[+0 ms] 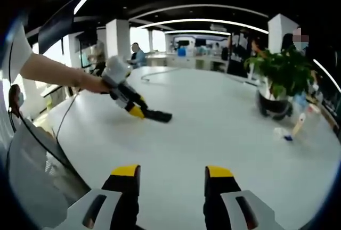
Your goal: Press the specified remote control buttons in sequence, fully releasing each button before pressing the next.
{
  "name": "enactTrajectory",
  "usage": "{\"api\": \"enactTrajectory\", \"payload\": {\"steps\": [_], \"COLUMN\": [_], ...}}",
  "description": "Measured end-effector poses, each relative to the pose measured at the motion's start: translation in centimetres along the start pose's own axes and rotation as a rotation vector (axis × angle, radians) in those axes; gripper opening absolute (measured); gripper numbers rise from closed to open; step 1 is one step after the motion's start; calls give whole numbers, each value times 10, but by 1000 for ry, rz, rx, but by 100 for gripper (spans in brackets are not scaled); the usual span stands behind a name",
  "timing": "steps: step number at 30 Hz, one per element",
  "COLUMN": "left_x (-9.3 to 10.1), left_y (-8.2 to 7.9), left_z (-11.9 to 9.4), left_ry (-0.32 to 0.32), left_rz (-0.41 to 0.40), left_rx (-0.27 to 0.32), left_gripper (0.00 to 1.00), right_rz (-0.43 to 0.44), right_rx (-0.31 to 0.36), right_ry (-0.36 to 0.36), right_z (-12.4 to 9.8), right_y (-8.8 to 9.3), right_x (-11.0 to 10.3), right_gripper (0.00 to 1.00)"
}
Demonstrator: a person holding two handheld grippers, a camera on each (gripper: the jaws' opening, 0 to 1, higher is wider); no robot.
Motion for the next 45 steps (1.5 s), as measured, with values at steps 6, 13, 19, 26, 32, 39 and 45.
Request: {"api": "enactTrajectory", "payload": {"steps": [6, 13, 19, 26, 32, 39, 45], "left_x": [2, 5, 8, 12, 16, 22, 24], "left_y": [-1, 1, 3, 6, 7, 10, 10], "left_z": [-1, -2, -5, -6, -9, -11, -11], "left_ry": [-1, 10, 26, 40, 54, 81, 87], "left_rz": [54, 55, 63, 73, 82, 96, 102], "left_rx": [-4, -14, -27, -41, -48, -57, -71], "left_gripper": [26, 24, 24, 24, 24, 24, 23], "right_rz": [-2, 0, 0, 0, -2, -3, -2], "right_rx": [-6, -7, -7, -6, -7, -7, -6], "right_ry": [-2, -1, -4, -6, -8, -10, -11], "right_z": [0, 1, 1, 1, 1, 1, 1], "right_y": [0, 1, 1, 0, 0, 0, 1], "right_x": [0, 0, 0, -1, -1, -1, -1], "right_gripper": [46, 45, 45, 45, 45, 44, 44]}}
Point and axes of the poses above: the point that each gripper's makers call its tool centre point, and the gripper's own axes: z roughly forward along the fingers, x roughly to its right, y roughly out of its underside, the point moved 8 cm from there along -z, roughly backward along the fingers, and after that the axes turned 5 degrees about -x, right-handed, at the moved point
